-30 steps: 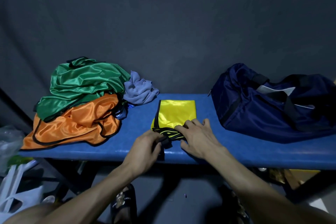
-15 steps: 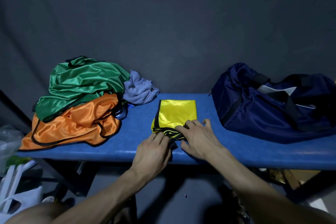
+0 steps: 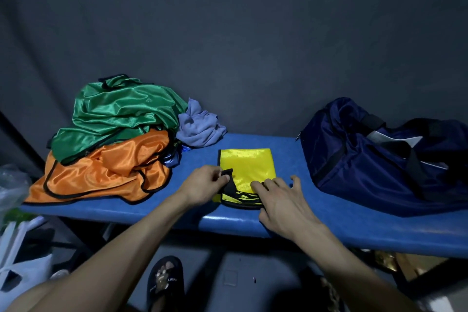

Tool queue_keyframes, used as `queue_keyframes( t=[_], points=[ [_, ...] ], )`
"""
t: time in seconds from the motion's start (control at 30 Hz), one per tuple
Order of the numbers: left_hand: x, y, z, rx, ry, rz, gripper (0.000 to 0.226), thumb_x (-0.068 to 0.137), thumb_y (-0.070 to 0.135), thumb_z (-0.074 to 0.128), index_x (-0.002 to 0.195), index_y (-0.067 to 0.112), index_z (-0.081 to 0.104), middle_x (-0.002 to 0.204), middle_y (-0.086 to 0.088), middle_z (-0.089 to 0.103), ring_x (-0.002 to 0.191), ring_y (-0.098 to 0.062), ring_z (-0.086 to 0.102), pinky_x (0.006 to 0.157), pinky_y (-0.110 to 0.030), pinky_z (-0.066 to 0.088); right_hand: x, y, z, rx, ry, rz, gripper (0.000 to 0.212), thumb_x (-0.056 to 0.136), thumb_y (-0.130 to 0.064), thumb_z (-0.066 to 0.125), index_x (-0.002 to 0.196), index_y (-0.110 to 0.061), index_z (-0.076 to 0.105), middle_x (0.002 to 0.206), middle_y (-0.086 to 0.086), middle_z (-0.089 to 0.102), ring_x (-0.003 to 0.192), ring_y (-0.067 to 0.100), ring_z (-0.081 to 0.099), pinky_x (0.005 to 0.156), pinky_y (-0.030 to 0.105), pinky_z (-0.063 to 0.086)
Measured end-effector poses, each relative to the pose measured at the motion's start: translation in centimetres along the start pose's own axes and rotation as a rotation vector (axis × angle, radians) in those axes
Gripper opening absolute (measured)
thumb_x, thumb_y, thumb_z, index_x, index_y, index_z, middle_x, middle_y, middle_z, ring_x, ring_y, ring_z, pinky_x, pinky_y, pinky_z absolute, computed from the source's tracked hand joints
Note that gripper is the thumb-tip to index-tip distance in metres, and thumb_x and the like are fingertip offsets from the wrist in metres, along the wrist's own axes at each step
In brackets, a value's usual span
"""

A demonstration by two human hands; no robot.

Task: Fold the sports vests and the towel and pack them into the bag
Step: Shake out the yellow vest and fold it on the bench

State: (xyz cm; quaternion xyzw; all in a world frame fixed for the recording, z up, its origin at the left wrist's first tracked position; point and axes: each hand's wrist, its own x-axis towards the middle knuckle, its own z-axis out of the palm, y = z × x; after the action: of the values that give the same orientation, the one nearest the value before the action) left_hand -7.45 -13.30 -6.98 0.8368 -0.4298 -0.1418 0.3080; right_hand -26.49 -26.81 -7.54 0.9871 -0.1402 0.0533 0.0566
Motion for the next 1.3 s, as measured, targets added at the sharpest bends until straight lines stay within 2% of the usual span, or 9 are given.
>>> queue_keyframes(
  t=[0.13,0.23,0.4,0.57,0.87,1.03,1.1,1.2,1.3],
  points=[
    [0.2,-0.2,1.0,-0.035,0.112,-0.008,0.018,0.089,0.021,0.074,0.081,0.017,0.059,0.073,0.005,0.063,0.069,-0.015,0.060,0.065,-0.031,0.046,0.2,0.9,0.3,0.002,0.105,-0.043,0.047,0.060,-0.019,0.072,0.106,-0.020,0.059,0.082,-0.003,0.060,0.082,0.027,0.061,0.087,0.057,0.047],
    [-0.1,-0.7,1.5,-0.040,0.178,0.079,0.032,0.081,0.019,0.083,0.093,0.025,0.055,0.083,0.006,0.060,0.074,-0.012,0.057,0.067,-0.028,0.046,0.3,1.5,0.4,0.017,0.115,-0.086,0.045,0.062,-0.016,0.068,0.106,-0.020,0.057,0.082,-0.004,0.059,0.086,0.026,0.058,0.091,0.055,0.045],
    [0.1,-1.4,1.8,-0.042,0.237,0.153,0.026,0.074,0.029,0.090,0.086,0.022,0.068,0.082,0.008,0.061,0.074,-0.007,0.058,0.064,-0.022,0.042,0.8,2.4,0.5,0.023,0.099,-0.124,0.044,0.064,-0.011,0.064,0.106,-0.021,0.055,0.084,-0.005,0.055,0.090,0.025,0.054,0.092,0.047,0.037],
    [0.0,-1.5,1.9,-0.115,0.289,0.152,0.042,0.076,0.025,0.089,0.084,0.026,0.048,0.070,0.007,0.062,0.064,-0.012,0.059,0.060,-0.024,0.046,1.3,2.6,0.7,0.056,0.079,-0.132,0.040,0.069,-0.011,0.057,0.108,-0.020,0.052,0.087,-0.004,0.055,0.092,0.025,0.052,0.093,0.044,0.033],
    [0.2,-1.8,2.4,-0.054,0.331,0.153,0.040,0.075,0.036,0.088,0.066,0.029,0.049,0.060,0.010,0.062,0.061,-0.011,0.061,0.056,-0.029,0.046,1.2,2.8,0.5,0.076,0.063,-0.119,0.035,0.073,-0.013,0.053,0.106,-0.024,0.048,0.087,-0.006,0.052,0.092,0.020,0.048,0.092,0.037,0.026],
    [0.2,-1.7,1.9,0.090,0.264,0.223,0.011,0.088,0.044,0.075,0.084,0.034,0.072,0.081,0.021,0.072,0.076,-0.004,0.064,0.068,-0.033,0.053,1.2,2.6,0.3,0.075,0.048,-0.115,0.034,0.074,-0.013,0.052,0.106,-0.022,0.048,0.089,-0.004,0.053,0.092,0.021,0.047,0.093,0.038,0.027],
    [0.0,-1.6,1.5,0.174,0.226,0.267,0.027,0.096,0.058,0.057,0.087,0.038,0.073,0.089,0.020,0.071,0.084,-0.006,0.057,0.073,-0.035,0.050,1.1,2.6,0.2,0.073,0.036,-0.113,0.032,0.075,-0.014,0.052,0.106,-0.022,0.048,0.089,-0.004,0.053,0.092,0.021,0.047,0.095,0.038,0.028],
    [-0.6,-2.2,0.3,0.104,-0.036,0.293,0.058,0.095,0.077,0.029,0.107,0.039,0.070,0.109,0.022,0.056,0.103,-0.004,0.044,0.092,-0.029,0.042,1.0,2.9,0.0,0.105,0.011,-0.115,0.028,0.077,-0.018,0.048,0.105,-0.023,0.047,0.089,-0.004,0.055,0.091,0.020,0.047,0.095,0.038,0.031],
    [-1.3,-3.6,-0.2,0.163,-0.193,0.372,0.068,0.086,0.081,0.051,0.138,0.037,0.056,0.132,0.021,0.041,0.124,-0.003,0.034,0.105,-0.020,0.033,1.0,3.5,-0.6,0.245,-0.045,-0.094,0.027,0.083,-0.023,0.048,0.111,-0.023,0.048,0.090,-0.010,0.052,0.090,0.016,0.046,0.091,0.033,0.031]
  ],
)
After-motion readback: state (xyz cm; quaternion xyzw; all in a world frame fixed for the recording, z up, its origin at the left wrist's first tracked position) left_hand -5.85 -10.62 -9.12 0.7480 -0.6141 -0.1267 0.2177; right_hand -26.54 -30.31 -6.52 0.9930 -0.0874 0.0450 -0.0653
